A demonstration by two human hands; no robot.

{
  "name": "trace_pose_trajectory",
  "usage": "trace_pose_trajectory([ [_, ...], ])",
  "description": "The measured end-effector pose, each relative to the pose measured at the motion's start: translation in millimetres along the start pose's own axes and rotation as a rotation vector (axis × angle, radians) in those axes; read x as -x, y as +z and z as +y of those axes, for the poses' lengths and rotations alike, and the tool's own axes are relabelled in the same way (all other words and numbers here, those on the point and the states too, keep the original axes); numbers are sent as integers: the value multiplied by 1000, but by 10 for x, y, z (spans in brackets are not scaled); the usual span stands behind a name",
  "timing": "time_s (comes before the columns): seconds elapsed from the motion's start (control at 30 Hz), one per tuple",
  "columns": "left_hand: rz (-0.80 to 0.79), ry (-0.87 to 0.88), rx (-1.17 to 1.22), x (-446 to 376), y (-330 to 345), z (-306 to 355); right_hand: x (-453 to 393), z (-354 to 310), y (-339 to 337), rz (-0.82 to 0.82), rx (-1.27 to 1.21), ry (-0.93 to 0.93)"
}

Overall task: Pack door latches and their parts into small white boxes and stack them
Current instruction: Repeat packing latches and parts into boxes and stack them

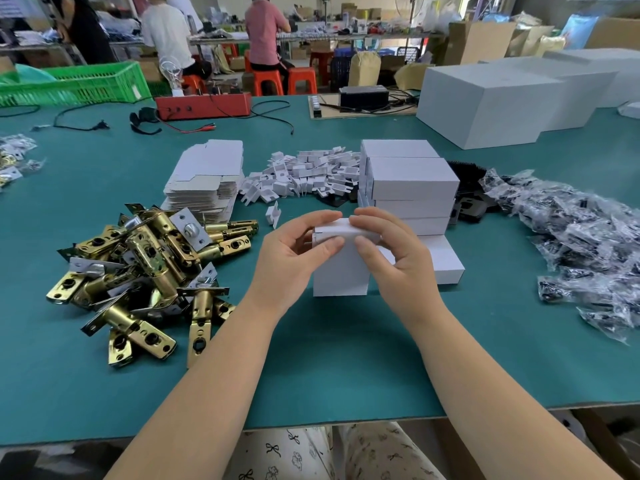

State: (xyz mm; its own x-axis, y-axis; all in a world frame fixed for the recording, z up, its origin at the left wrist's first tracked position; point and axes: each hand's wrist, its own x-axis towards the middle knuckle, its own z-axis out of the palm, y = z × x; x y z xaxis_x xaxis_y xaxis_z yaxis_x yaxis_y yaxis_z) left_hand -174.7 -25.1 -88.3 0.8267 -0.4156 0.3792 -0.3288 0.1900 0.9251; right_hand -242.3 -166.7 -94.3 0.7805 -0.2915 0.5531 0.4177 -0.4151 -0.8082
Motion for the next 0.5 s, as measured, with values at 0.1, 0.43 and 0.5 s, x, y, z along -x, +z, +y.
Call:
trace_pose_trajectory([
  [0.1,23,19,38,5,17,23,-44,-63,-3,2,3,-22],
  [0.43,-48,-32,89,-11,-8,38,-84,-28,-4,-35,0,-9],
  [0.5,-74,-53,78,-26,-33,43,-62,18,-6,-45,-13,6],
])
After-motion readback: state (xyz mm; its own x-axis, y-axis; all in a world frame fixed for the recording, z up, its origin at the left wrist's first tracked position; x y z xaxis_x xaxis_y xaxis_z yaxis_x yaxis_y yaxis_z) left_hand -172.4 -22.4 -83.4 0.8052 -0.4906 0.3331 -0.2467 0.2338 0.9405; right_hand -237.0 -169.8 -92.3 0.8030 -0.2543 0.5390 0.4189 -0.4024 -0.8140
